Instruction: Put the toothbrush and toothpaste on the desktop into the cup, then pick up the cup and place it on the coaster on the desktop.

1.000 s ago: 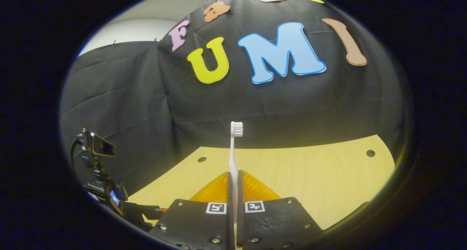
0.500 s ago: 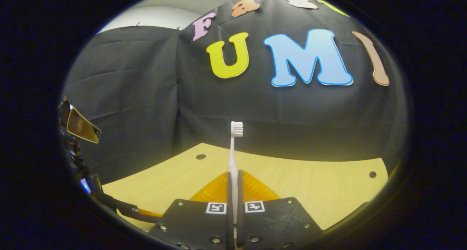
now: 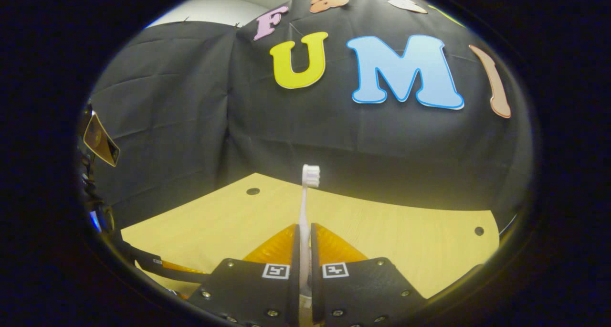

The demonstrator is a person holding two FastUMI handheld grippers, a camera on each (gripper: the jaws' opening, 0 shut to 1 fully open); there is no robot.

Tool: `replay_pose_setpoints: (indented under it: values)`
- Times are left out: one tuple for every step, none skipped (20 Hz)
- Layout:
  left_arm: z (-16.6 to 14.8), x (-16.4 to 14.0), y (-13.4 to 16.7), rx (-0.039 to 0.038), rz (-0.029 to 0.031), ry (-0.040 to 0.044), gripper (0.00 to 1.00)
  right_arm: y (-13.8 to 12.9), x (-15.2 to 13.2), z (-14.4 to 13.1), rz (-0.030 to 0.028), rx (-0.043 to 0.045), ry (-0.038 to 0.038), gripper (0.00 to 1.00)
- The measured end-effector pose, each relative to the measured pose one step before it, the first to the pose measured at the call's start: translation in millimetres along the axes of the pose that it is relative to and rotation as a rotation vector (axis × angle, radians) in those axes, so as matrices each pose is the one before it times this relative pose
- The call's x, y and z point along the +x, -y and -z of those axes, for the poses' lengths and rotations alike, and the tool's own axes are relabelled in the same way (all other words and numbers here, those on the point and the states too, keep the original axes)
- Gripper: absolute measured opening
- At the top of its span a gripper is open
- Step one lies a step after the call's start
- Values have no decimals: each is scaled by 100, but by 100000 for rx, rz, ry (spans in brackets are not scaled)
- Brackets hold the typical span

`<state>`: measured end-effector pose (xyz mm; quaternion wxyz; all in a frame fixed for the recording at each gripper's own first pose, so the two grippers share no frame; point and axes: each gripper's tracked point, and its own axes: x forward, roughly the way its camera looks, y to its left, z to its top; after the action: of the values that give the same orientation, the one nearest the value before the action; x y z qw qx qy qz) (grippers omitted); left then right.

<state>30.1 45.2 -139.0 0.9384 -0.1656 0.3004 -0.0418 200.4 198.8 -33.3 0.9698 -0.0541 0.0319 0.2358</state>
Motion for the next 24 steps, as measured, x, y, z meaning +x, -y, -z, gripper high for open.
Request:
replay_pose_setpoints:
  values:
    - [27, 55, 70, -64, 57, 41, 95, 97, -159, 14, 141, -47, 15, 12]
    - [-22, -28, -4, 92, 34, -32, 95, 141, -232, -91, 554, -315, -59, 23]
    - [-75, 161, 194, 89, 139, -41, 95, 30, -170, -127, -163, 222, 182, 29]
    - [-43, -25, 56, 61, 84, 74, 95, -8, -15, 9, -177, 800, -154, 41]
    - [48, 32, 189, 122, 223, -96, 95, 71, -152, 95, 37, 970, -436, 52]
    - [56, 31, 83, 138, 77, 151, 99, 202, -265, -89, 512, 1016, -299, 57]
    - [49, 7, 102, 191, 176, 9, 95, 217, -151, -221, 875, 895, 417, 59]
    - [-117, 12, 180, 176, 71, 123, 100, 159, -233, -183, 886, 606, 542, 58]
    - [-104, 21, 316, 101, 258, 77, 95, 323, -166, -108, 1041, 712, 451, 58]
    - [-11, 78, 205, 111, 171, 156, 91, 234, -329, -165, 793, 729, 363, 59]
    - [-17, 9, 261, 226, 29, 214, 95, 393, -325, -111, 1257, 442, 29, 60]
    - [-69, 82, 288, 196, 453, 249, 99, 346, -427, -71, 1006, 215, 133, 58]
    - [-68, -73, 452, 82, 454, -72, 95, 25, -435, -347, -472, 184, 1289, 58]
    - [-34, 24, 304, 88, 567, 2, 95, 161, -475, -400, 108, 206, 1512, 58]
    - [39, 113, 309, 213, 433, 34, 95, 496, -509, -99, 1246, 109, 941, 60]
    - [-48, 154, 287, 358, 500, 15, 99, 441, -435, -118, 1145, -196, 547, 58]
    - [-24, 133, 538, 427, 265, 53, 99, 462, -444, 50, 1328, -341, 71, 58]
    - [138, 47, 638, 383, 575, -84, 99, 485, -488, 94, 1128, -256, -514, 58]
    - [38, 112, 583, 301, 414, -346, 95, 398, -565, 266, 661, 200, -310, 58]
    - [203, 308, 389, 243, 177, -315, 95, 384, -612, 73, 572, 623, -205, 57]
    - [273, 124, 370, 6, 155, -559, 95, 506, -547, -33, 695, 897, 84, 57]
    - [205, 222, 421, -207, 5, -544, 95, 469, -577, -90, 685, 908, 349, 57]
    - [217, 262, 293, -392, -49, -610, 95, 520, -497, 24, 1051, 715, 256, 57]
    - [348, 282, 307, -423, -82, -802, 95, 545, -539, -57, 923, 606, 220, 57]
